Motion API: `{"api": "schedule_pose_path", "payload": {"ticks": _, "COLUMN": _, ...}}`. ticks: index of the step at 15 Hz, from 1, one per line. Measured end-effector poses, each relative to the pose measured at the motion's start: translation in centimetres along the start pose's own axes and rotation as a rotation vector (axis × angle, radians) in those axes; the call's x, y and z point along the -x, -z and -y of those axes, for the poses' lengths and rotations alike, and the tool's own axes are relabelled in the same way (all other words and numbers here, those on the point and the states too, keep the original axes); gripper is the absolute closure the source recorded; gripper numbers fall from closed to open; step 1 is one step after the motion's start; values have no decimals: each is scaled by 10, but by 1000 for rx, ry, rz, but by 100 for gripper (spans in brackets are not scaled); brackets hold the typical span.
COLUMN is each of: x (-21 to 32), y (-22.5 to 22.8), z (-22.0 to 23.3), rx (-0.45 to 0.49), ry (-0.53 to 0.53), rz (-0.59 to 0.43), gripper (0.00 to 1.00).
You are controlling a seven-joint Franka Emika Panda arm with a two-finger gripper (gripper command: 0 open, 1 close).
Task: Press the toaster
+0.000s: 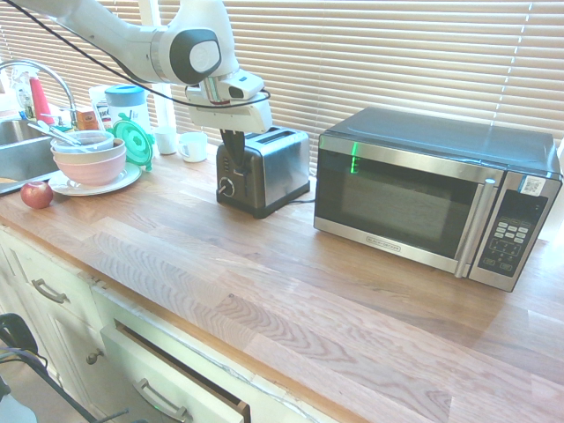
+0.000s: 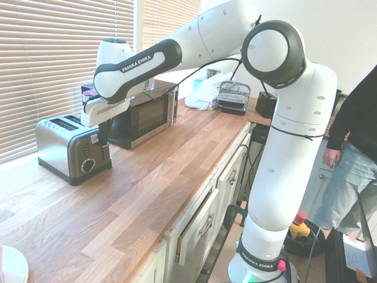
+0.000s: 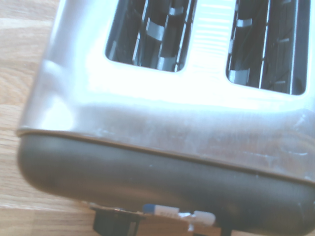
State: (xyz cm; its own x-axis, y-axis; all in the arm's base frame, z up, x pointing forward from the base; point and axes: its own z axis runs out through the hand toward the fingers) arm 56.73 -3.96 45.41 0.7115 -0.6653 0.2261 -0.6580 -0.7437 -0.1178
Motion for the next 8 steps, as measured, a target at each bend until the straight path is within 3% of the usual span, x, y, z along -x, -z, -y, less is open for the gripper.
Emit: {"api": "schedule_pose_path", "payload": {"ticks": 8, "x": -10, "y": -13, "z": -4, "rx": 18, "ry": 5, "rz": 6, "gripper": 100}}
